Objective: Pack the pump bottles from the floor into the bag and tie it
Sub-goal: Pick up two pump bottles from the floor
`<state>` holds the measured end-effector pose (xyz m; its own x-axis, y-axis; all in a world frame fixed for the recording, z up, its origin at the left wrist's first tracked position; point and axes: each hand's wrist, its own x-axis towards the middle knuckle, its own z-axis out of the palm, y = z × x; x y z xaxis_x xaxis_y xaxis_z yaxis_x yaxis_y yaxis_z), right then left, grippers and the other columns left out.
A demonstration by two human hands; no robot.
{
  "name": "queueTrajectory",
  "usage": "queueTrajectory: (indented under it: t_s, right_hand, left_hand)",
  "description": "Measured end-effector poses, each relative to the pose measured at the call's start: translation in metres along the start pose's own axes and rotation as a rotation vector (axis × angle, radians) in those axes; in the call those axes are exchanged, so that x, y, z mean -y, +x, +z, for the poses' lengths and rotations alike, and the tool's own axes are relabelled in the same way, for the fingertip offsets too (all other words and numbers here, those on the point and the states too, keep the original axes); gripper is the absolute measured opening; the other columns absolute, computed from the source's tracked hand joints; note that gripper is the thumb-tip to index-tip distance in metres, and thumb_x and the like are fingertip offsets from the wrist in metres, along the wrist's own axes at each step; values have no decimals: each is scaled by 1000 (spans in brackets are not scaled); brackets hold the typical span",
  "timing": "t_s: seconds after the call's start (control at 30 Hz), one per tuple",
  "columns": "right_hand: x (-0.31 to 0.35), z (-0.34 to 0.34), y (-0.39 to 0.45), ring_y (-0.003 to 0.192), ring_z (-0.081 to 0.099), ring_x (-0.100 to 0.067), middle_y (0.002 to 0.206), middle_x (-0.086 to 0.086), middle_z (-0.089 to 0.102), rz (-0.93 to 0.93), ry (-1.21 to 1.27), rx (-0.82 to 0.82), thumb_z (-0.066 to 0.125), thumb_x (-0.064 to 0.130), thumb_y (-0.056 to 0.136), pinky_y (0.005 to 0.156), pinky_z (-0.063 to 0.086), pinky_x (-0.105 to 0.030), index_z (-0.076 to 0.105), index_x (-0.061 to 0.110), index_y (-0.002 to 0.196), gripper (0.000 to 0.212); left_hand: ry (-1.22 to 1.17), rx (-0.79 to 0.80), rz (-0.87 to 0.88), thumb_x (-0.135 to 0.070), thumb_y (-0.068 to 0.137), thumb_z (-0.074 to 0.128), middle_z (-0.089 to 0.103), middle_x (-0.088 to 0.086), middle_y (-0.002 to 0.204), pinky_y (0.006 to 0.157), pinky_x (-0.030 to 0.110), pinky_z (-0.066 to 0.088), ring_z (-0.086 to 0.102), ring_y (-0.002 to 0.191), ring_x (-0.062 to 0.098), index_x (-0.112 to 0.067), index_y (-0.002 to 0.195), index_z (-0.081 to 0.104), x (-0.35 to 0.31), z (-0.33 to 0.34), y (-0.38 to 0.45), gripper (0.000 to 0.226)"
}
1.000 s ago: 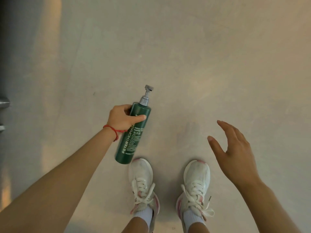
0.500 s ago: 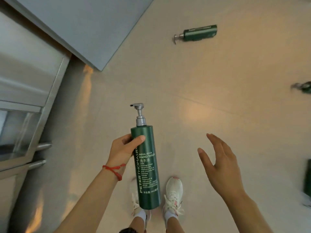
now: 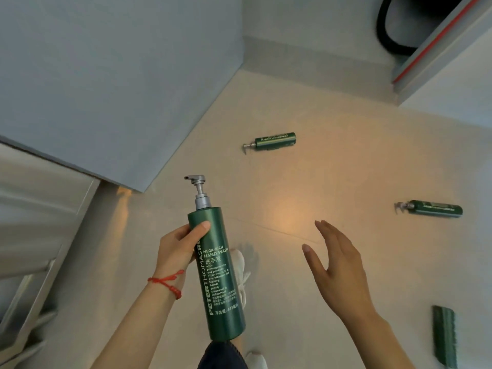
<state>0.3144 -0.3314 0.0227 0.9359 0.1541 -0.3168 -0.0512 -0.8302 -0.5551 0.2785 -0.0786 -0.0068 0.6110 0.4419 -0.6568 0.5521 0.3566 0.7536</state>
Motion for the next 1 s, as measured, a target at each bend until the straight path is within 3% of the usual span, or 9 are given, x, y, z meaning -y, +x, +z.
queueTrajectory:
  t_s: [0.23,0.47,0.67,1.0]
  right_hand:
    - [33,-5,108,131,39,-20,142,-4,45,25,22,-2,47,38,90,109,32,-39,41,18,135,50]
    - [38,-14,224,130,42,-23,141,-7,47,-6,-34,27,49,36,91,106,30,-35,42,17,134,48]
    - [27,-12,350,127,45,-28,138,-12,49,-89,-98,111,51,33,91,105,34,-41,45,11,133,48]
    - [-22,70,516,122,47,-32,134,-15,52,-169,-222,321,52,29,91,102,38,-43,45,9,130,45]
  left_hand:
    - [60,39,-80,-18,73,69,71,-4,57,47,20,52,65,54,8,-14,68,70,-42,46,83,7]
    - [104,21,-93,-17,75,68,70,-7,54,51,21,52,64,53,5,-14,73,69,-82,88,169,5]
    - [68,-54,-109,-18,76,68,71,-8,57,53,21,53,66,55,6,-17,71,67,-108,125,251,5]
    - [-57,-102,-132,-37,55,73,71,-7,57,46,17,50,66,56,5,-15,64,69,-99,153,409,24]
